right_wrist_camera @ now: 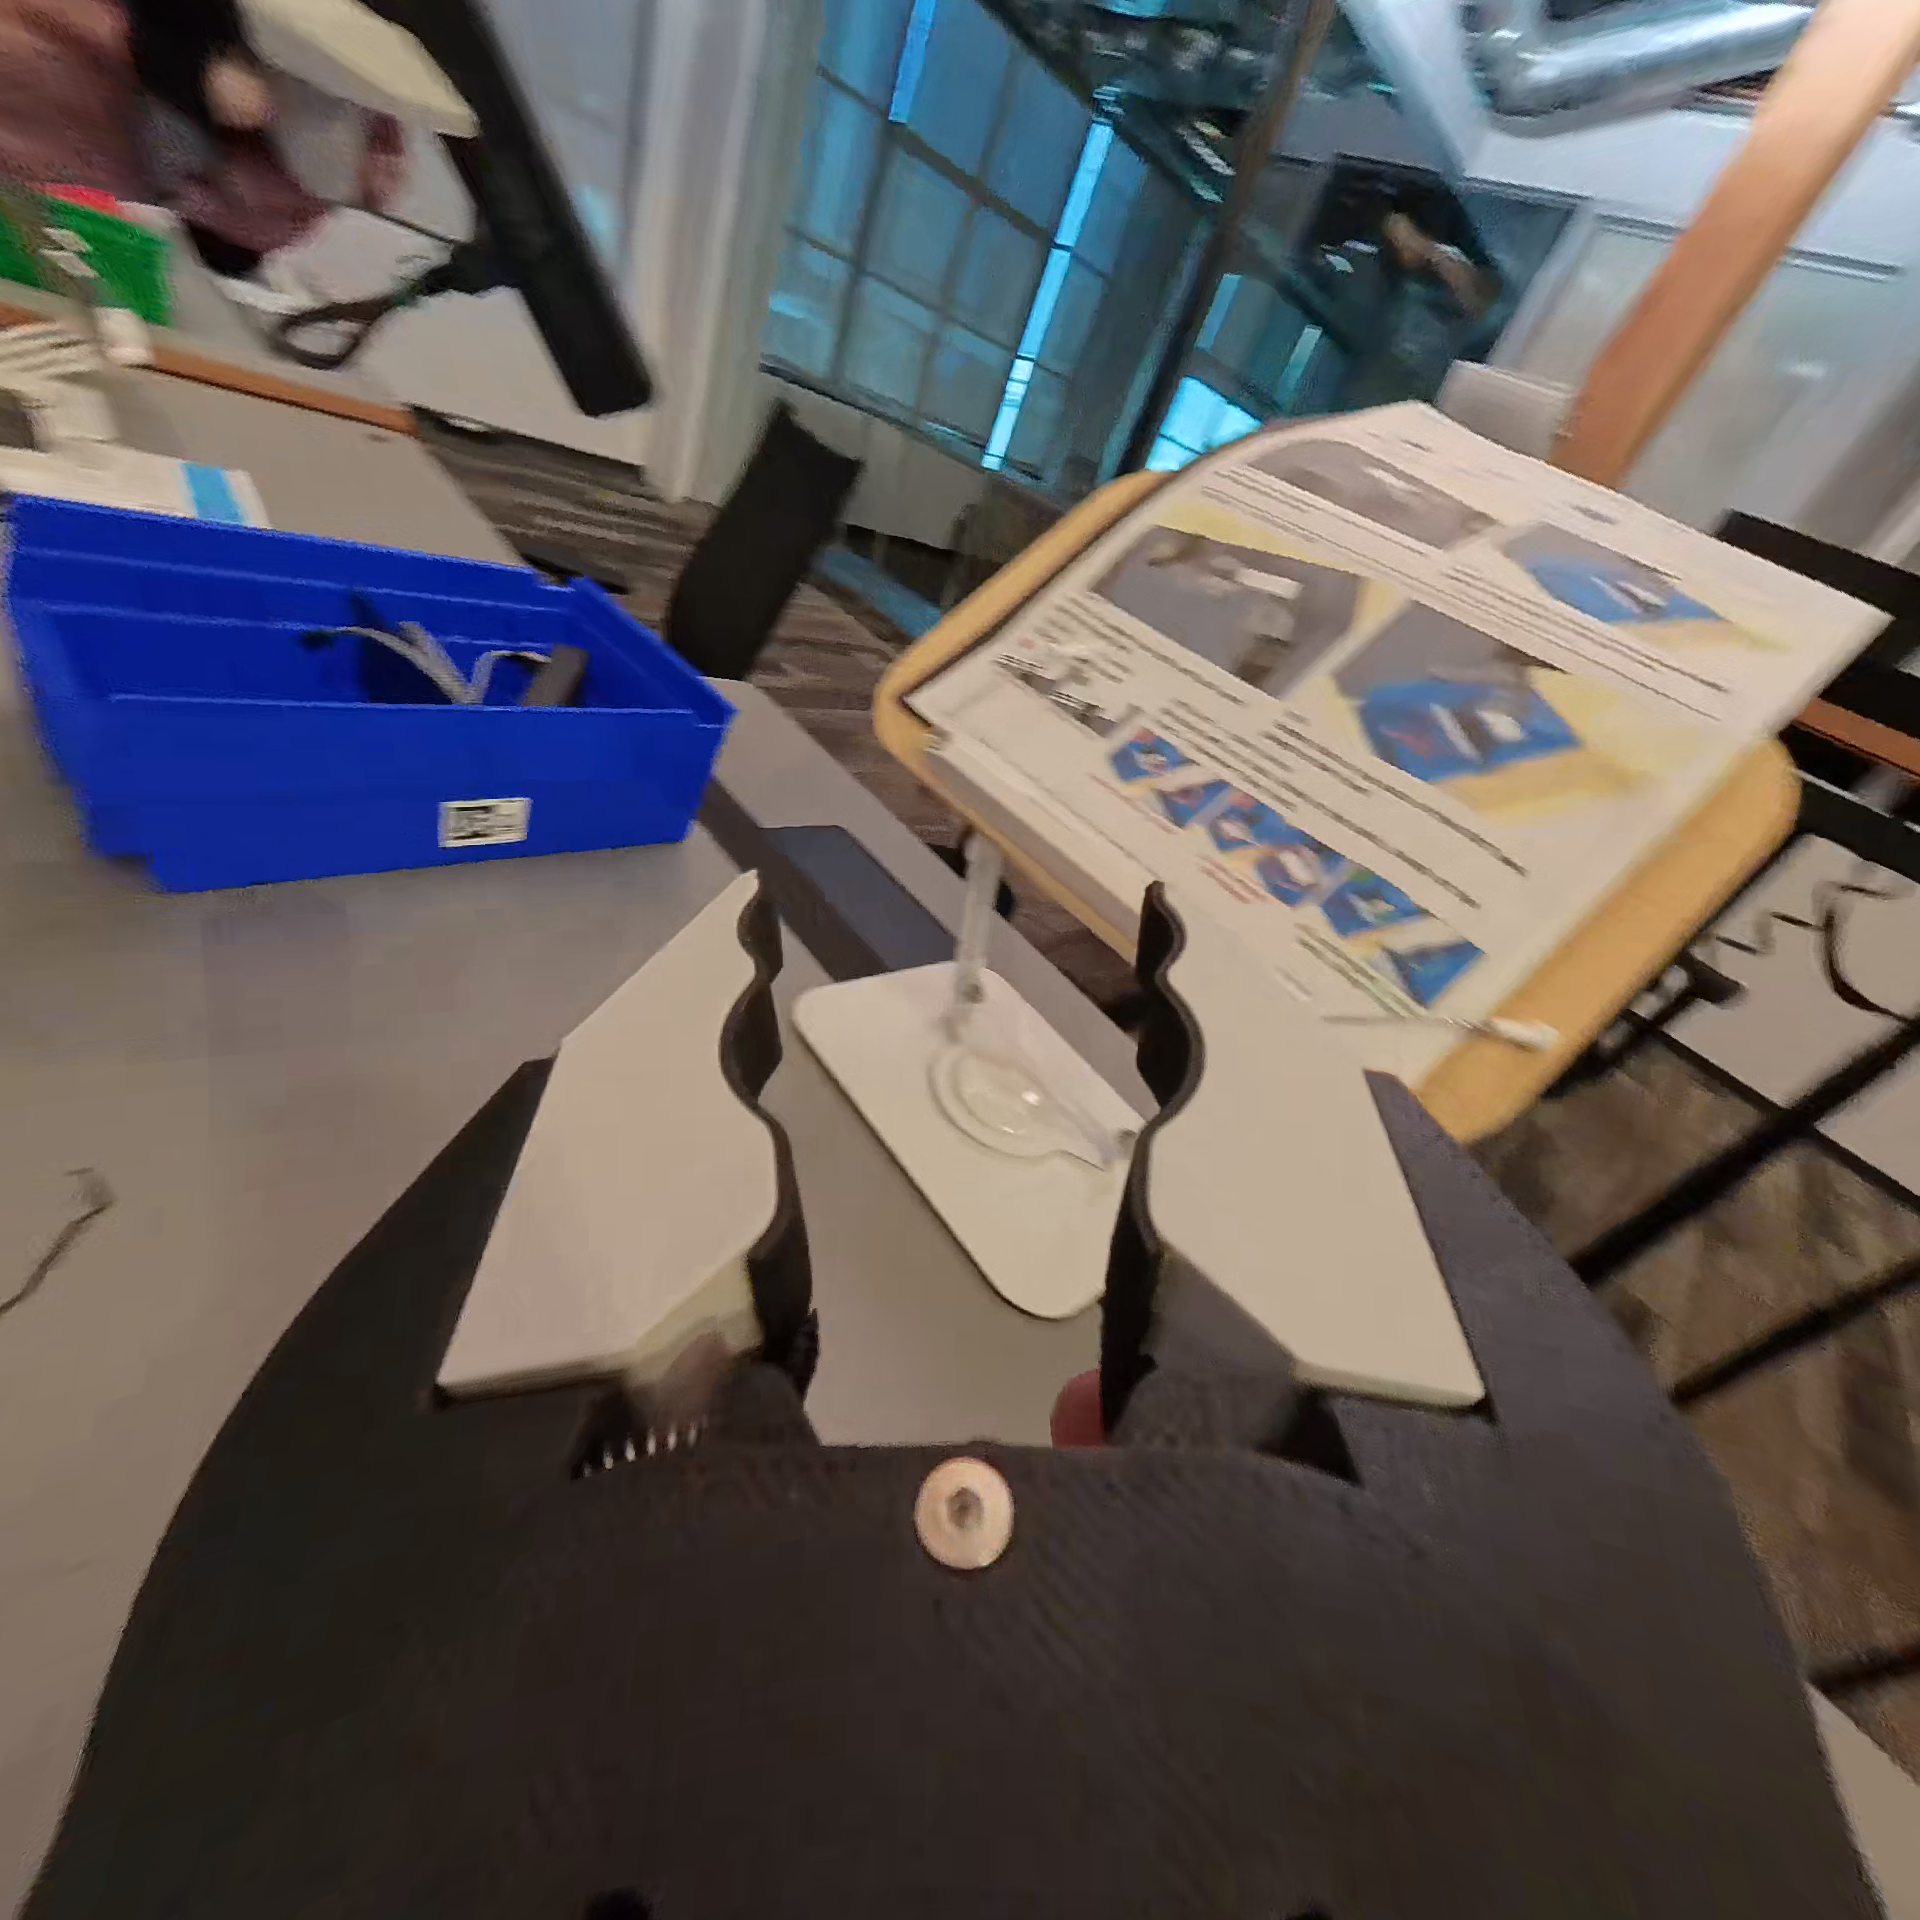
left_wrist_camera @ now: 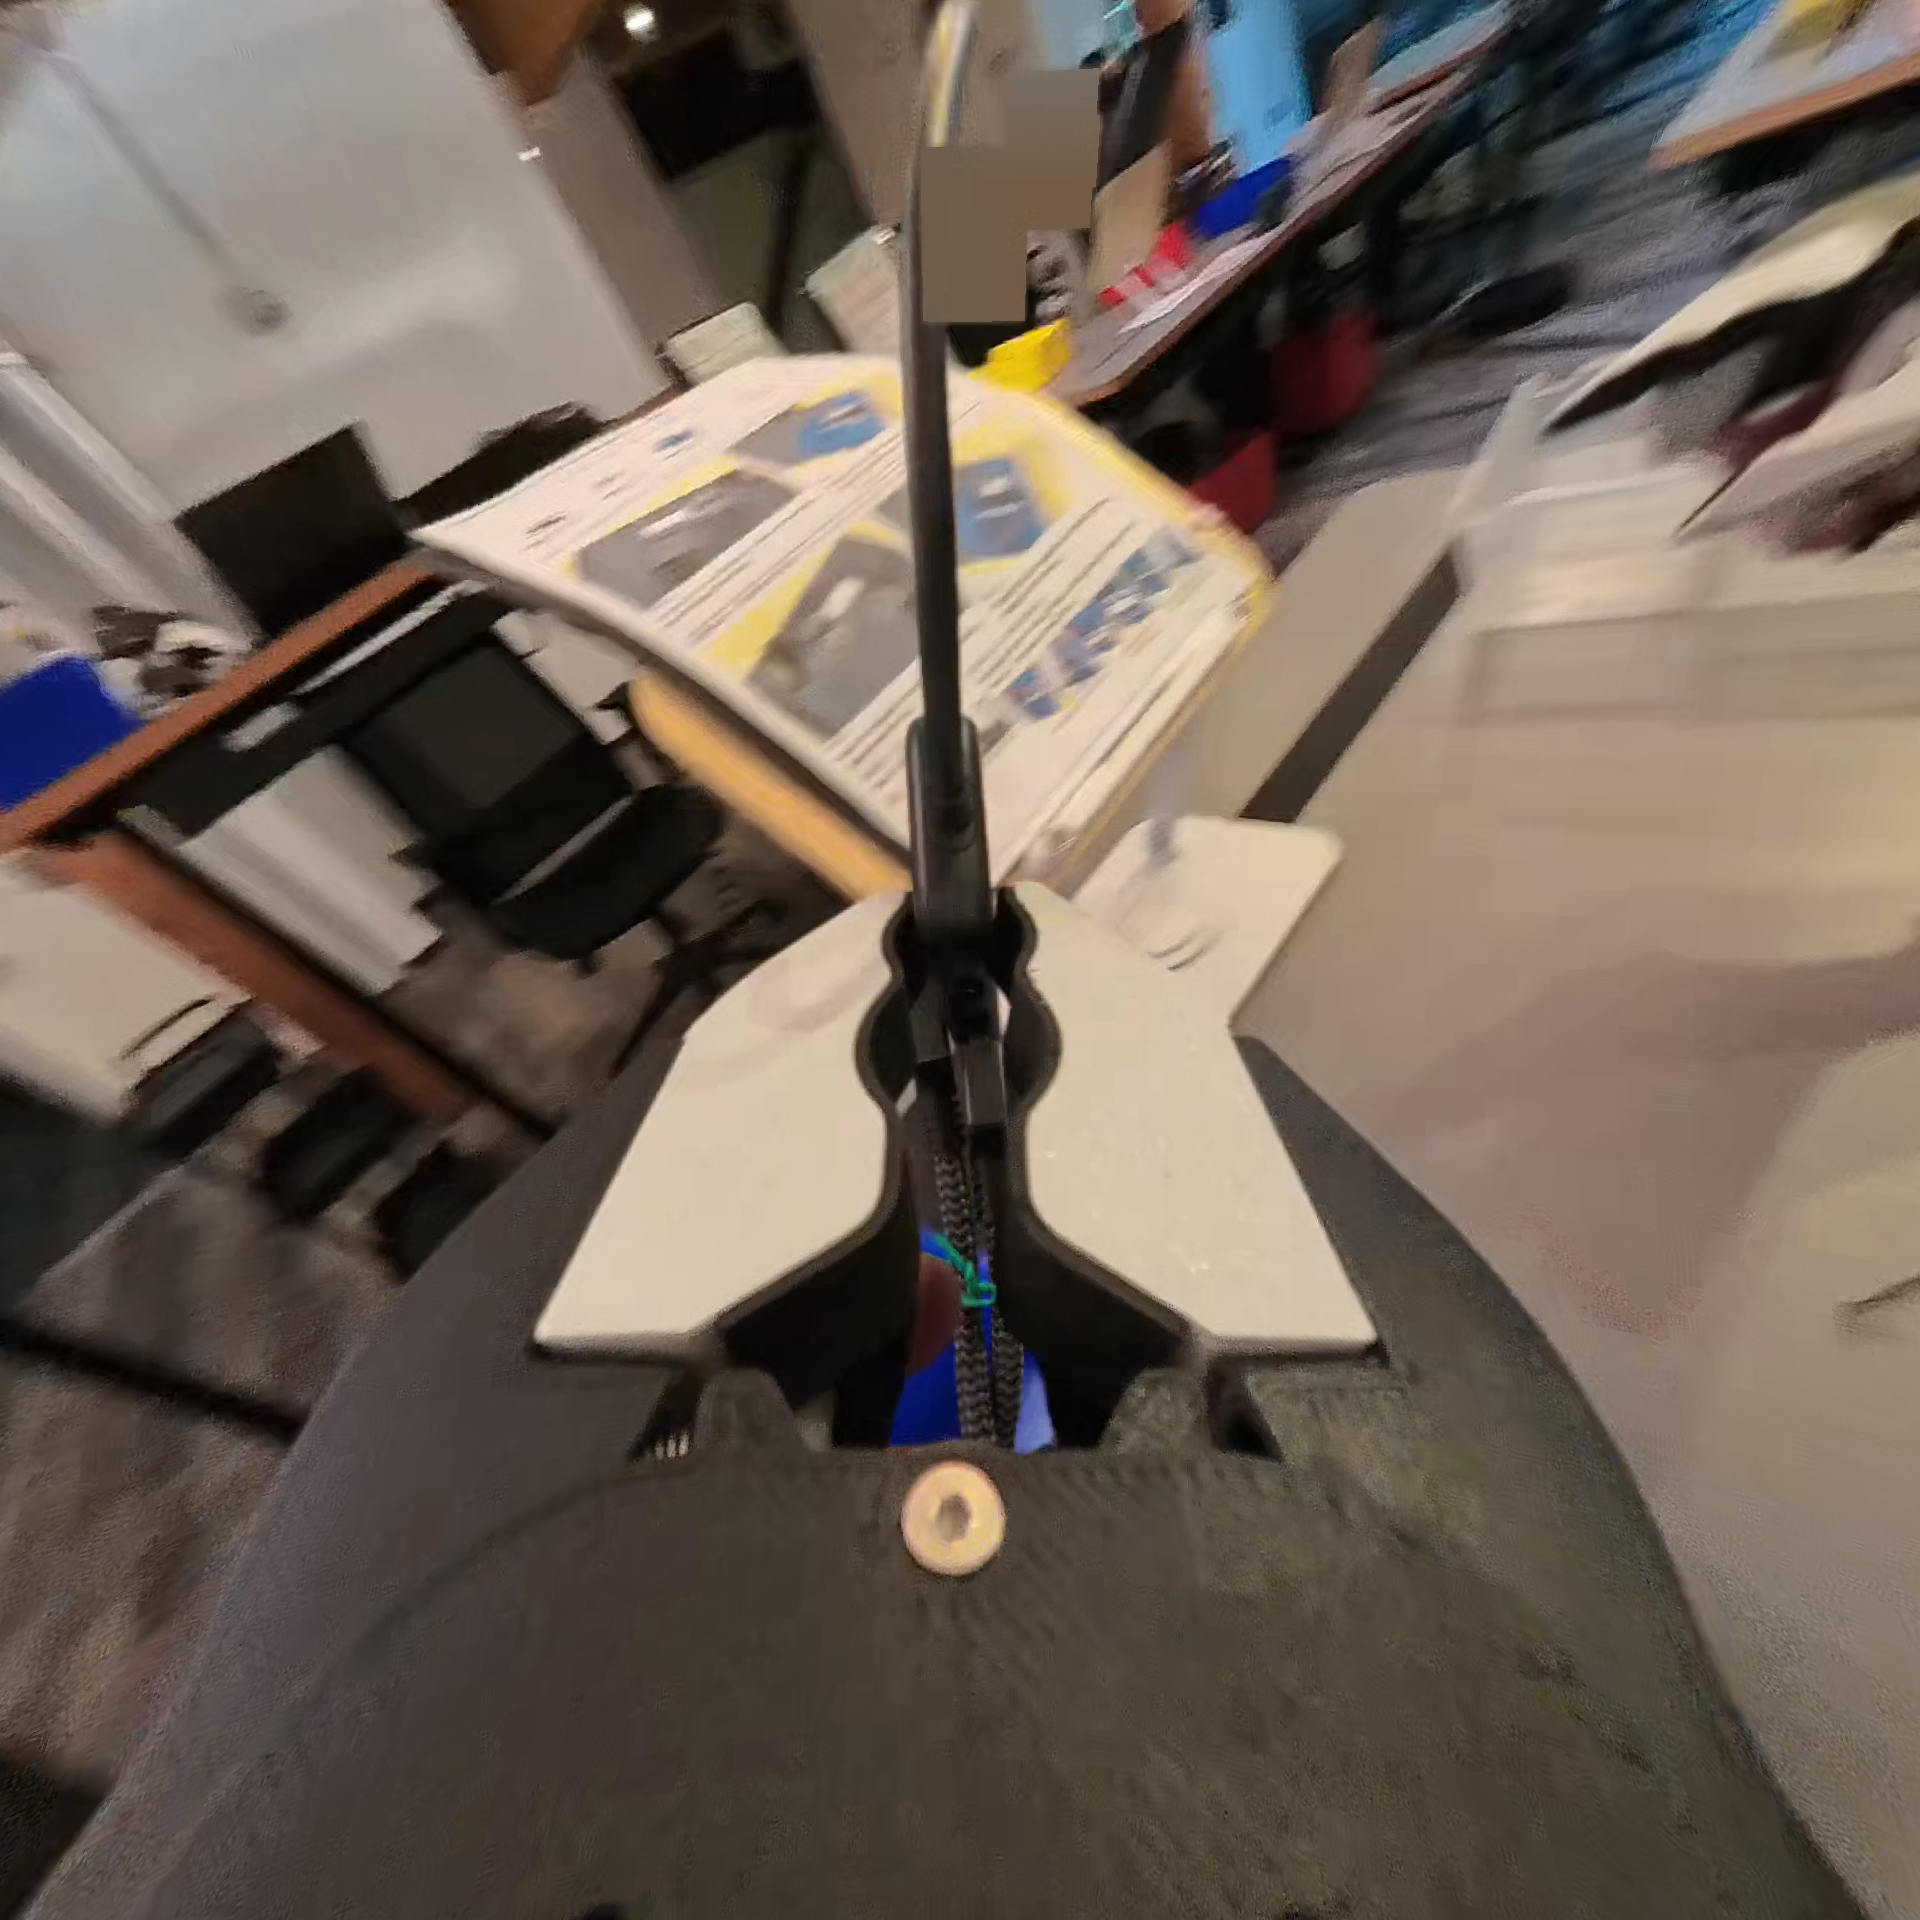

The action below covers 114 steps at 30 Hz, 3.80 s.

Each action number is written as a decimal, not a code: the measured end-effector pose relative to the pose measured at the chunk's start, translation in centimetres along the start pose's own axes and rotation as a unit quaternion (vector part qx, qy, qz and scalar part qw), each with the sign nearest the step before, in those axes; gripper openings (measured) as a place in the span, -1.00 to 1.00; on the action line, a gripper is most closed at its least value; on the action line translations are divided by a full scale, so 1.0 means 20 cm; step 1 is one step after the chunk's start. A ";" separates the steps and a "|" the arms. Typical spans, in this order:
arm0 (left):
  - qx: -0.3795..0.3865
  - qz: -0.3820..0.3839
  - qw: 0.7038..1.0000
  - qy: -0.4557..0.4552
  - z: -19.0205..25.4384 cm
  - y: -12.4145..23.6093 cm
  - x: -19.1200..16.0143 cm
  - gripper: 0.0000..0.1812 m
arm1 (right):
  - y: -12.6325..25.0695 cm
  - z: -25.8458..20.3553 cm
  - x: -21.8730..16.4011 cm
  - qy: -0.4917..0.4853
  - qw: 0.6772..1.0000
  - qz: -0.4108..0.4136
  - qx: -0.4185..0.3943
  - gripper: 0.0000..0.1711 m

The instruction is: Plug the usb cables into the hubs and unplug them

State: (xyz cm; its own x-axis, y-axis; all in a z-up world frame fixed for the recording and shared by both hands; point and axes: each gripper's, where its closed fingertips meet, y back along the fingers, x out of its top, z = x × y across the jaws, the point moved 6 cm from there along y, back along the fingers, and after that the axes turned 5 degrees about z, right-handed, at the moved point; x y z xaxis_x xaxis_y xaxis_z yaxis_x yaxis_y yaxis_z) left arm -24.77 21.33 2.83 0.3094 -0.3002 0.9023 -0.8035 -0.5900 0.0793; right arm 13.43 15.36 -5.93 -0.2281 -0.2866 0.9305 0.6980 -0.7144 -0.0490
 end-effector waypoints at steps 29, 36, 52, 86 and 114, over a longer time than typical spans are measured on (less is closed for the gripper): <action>-0.186 0.044 0.948 -0.256 0.97 -0.77 0.28 -0.38 | -0.01 -0.05 -0.05 -0.423 0.856 0.154 0.253 -0.80; -0.109 0.042 0.881 -0.458 1.09 -0.80 0.18 -0.64 | -0.03 -0.10 -0.06 -0.448 0.835 0.137 0.289 -0.80; -0.124 0.108 0.923 -0.348 1.16 -0.81 0.18 -0.82 | 0.00 -0.11 -0.05 -0.475 0.797 0.181 0.326 -0.79; -0.220 -0.055 0.970 0.088 1.07 -0.96 0.10 -0.47 | -0.05 -0.21 -0.12 0.450 0.879 -0.109 -0.113 -0.81; -0.176 -0.066 0.982 -0.003 1.09 -1.01 0.08 -0.55 | -0.08 -0.18 -0.10 0.359 0.911 -0.105 -0.172 -0.81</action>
State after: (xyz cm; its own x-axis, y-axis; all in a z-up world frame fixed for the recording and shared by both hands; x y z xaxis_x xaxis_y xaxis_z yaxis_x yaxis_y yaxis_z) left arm 3.12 16.42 -6.52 0.4246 -0.2447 0.8717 -0.8822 -0.3285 0.3375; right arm 10.28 14.84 -9.02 -0.8043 -0.3752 0.4608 0.3608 -0.9245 -0.1231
